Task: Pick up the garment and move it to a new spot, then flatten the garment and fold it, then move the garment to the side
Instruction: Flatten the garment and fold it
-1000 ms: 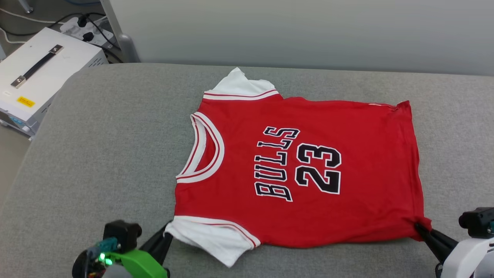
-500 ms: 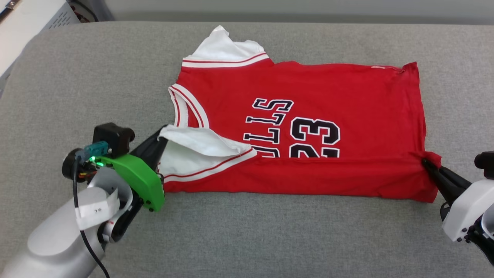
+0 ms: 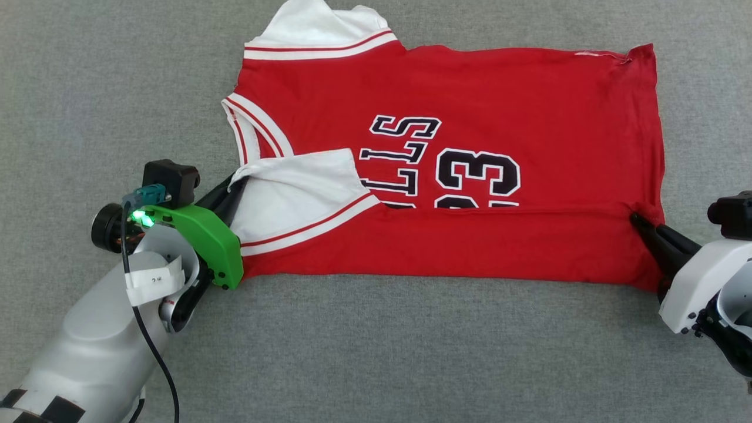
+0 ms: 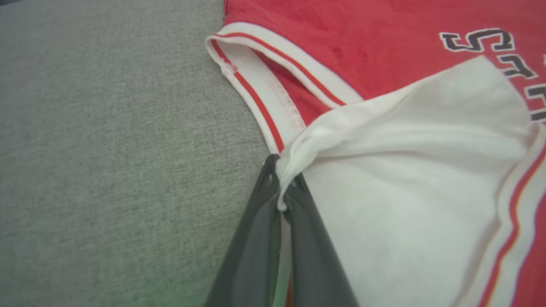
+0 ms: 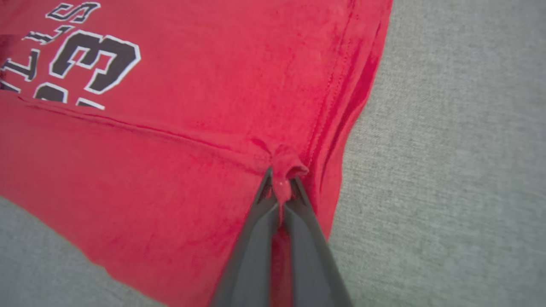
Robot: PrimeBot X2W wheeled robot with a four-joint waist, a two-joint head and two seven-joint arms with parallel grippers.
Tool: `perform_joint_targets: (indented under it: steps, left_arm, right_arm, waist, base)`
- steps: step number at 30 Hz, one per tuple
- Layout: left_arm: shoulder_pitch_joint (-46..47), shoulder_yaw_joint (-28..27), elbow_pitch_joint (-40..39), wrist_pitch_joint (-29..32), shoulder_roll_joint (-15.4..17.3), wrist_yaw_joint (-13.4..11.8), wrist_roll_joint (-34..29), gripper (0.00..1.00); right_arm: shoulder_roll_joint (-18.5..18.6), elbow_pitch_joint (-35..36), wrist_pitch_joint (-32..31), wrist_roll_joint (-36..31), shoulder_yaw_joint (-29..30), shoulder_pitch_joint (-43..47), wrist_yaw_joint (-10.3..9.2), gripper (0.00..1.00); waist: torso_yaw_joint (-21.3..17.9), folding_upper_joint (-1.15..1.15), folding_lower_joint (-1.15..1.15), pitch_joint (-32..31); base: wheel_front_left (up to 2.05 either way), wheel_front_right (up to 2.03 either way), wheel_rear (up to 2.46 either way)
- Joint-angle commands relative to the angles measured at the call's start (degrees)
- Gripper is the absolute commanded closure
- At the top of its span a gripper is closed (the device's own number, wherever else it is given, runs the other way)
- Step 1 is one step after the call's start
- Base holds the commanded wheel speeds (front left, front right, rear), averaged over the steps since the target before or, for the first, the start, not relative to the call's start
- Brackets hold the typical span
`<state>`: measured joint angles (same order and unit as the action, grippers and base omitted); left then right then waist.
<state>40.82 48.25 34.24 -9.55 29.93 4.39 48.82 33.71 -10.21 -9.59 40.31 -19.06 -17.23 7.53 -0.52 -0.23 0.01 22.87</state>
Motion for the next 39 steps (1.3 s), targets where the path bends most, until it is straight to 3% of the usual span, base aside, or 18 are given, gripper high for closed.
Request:
perform_joint_targets:
  steps: [1, 8, 9, 10, 11, 19, 23, 27, 35, 39]
  left_arm:
    - [0.9, 0.7, 1.7, 0.0, -0.9, 0.6, 0.0, 1.0]
    - [0.9, 3.2, 8.9, -1.1, -4.1, 2.4, 0.2, 1.0]
    - [0.9, 3.4, 9.5, -1.4, -4.3, 2.5, 0.2, 1.0]
    - [1.0, 3.6, 10.2, -1.7, -4.4, 2.6, 0.2, 0.6]
    - [1.2, 3.7, 10.6, -2.1, -4.4, 2.7, 0.0, 0.0]
    - [3.2, 2.9, 9.7, -4.1, -1.5, 2.9, -0.5, 0.0]
    - [4.7, 3.3, 6.6, -0.9, 0.5, 3.0, 0.2, 0.0]
    - [6.6, 3.9, 2.3, 6.8, 2.1, 3.0, 3.1, 0.0]
    - [9.7, 9.2, -7.2, 31.3, 5.7, 3.1, 11.7, 0.0]
    - [10.2, 11.8, -9.8, 39.3, 7.0, 3.1, 14.8, 0.0]
  right_arm:
    - [0.3, -0.7, 0.0, 0.4, -0.4, -1.1, -0.04, 1.0]
    - [0.8, -2.2, 1.0, 1.2, -2.3, -1.6, -0.04, 1.0]
    - [0.8, -2.4, 1.1, 1.3, -2.4, -1.6, -0.04, 0.7]
    - [0.9, -2.6, 1.2, 1.3, -2.6, -1.5, -0.04, 0.28]
    - [0.9, -2.7, 1.6, 1.1, -2.6, -1.5, -0.04, 0.0]
    - [1.5, -1.0, 3.8, 0.6, -0.7, 1.5, -0.04, 0.0]
    - [1.7, 0.2, 3.7, 0.0, 0.7, 3.5, -0.04, 0.0]
    - [1.4, 1.1, 3.0, -0.7, 1.8, 4.8, -0.04, 0.0]
    - [0.2, 2.8, 0.7, -1.7, 2.4, 5.7, -0.04, 0.0]
    - [-0.1, 3.4, -0.4, -1.8, 2.3, 5.9, -0.04, 0.0]
  waist:
    - [0.0, 0.23, -0.01, 0.5]
    - [0.1, 0.23, -0.01, -0.9]
    - [0.1, 0.23, -0.01, -1.3]
    - [0.2, 0.23, -0.01, -1.9]
    - [0.4, 0.23, -0.01, -2.5]
    - [2.1, 0.23, -0.01, -8.5]
    - [3.1, 0.23, -0.01, -10.8]
    - [3.9, 0.23, -0.01, -11.9]
    - [4.0, 0.23, -0.01, -12.2]
    - [3.5, 0.23, -0.01, -12.1]
  base:
    - [0.0, 0.0, 0.0]
    - [0.0, 0.0, 0.0]
    - [0.0, 0.0, 0.0]
    - [0.0, 0.0, 0.0]
    - [0.0, 0.0, 0.0]
    - [0.0, 0.0, 0.0]
    - [0.0, 0.0, 0.0]
    - [0.0, 0.0, 0.0]
    - [0.0, 0.0, 0.0]
    - [0.0, 0.0, 0.0]
